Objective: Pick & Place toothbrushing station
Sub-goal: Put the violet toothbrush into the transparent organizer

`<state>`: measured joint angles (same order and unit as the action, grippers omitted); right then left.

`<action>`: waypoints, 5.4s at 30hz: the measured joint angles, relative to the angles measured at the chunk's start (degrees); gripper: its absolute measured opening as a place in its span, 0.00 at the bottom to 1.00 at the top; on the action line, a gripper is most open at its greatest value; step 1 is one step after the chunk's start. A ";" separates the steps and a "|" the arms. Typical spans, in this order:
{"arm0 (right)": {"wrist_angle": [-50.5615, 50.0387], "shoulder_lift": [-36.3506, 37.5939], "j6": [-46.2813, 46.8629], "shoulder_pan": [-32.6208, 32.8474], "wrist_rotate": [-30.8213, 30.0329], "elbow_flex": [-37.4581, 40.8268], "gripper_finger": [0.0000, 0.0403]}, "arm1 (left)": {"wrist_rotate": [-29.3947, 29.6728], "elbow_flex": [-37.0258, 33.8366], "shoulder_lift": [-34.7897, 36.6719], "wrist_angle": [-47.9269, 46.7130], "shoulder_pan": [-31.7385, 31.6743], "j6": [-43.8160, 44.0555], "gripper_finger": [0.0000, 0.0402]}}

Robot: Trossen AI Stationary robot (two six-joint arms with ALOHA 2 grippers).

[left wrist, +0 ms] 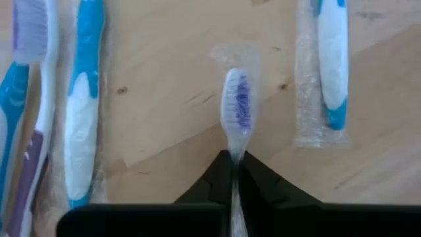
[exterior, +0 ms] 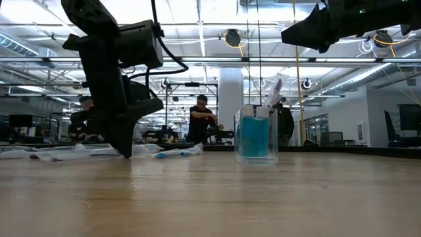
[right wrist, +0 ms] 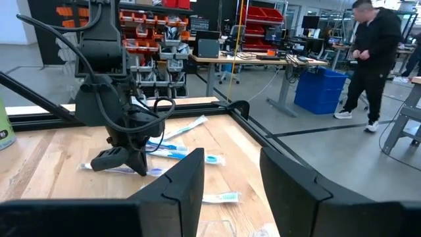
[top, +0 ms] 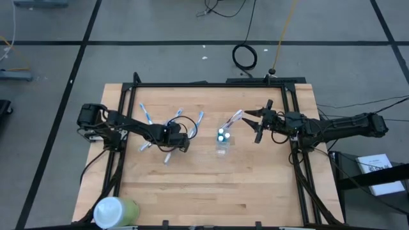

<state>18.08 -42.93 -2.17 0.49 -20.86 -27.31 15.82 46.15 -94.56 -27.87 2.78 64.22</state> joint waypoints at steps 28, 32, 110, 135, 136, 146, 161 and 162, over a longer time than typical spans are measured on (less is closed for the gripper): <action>16.70 -17.46 -1.89 -0.01 6.17 -0.04 0.35 | -1.88 3.85 11.57 51.92 1.03 -70.72 0.03; 25.38 -23.32 -1.97 -0.02 10.04 -0.04 0.35 | -7.03 3.82 9.21 57.82 -0.08 -71.24 0.01; 20.95 -26.79 8.91 -10.29 12.13 -0.07 0.04 | 1.30 2.86 11.78 49.13 -1.31 -61.65 0.45; 25.31 -36.77 11.95 -10.29 13.53 -0.11 0.04 | 1.29 2.86 10.51 49.04 -2.44 -59.40 0.45; 24.81 -36.77 11.64 -10.29 13.51 -0.11 0.04 | 1.29 2.86 10.51 49.04 -2.44 -59.40 0.45; 22.45 -36.77 10.47 -10.34 13.40 -0.11 0.06 | 1.29 2.86 10.51 48.93 -2.44 -59.36 0.45; 20.18 -36.77 8.33 -10.34 13.48 -0.11 0.23 | 1.29 2.89 10.51 48.86 -2.44 -59.11 0.45; 19.99 -36.77 8.33 -10.33 13.49 -0.11 0.25 | 1.29 2.89 10.51 48.85 -2.44 -59.11 0.45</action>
<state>38.07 -79.70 6.16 -9.83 -7.38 -27.42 17.10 49.04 -84.05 20.98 0.34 5.11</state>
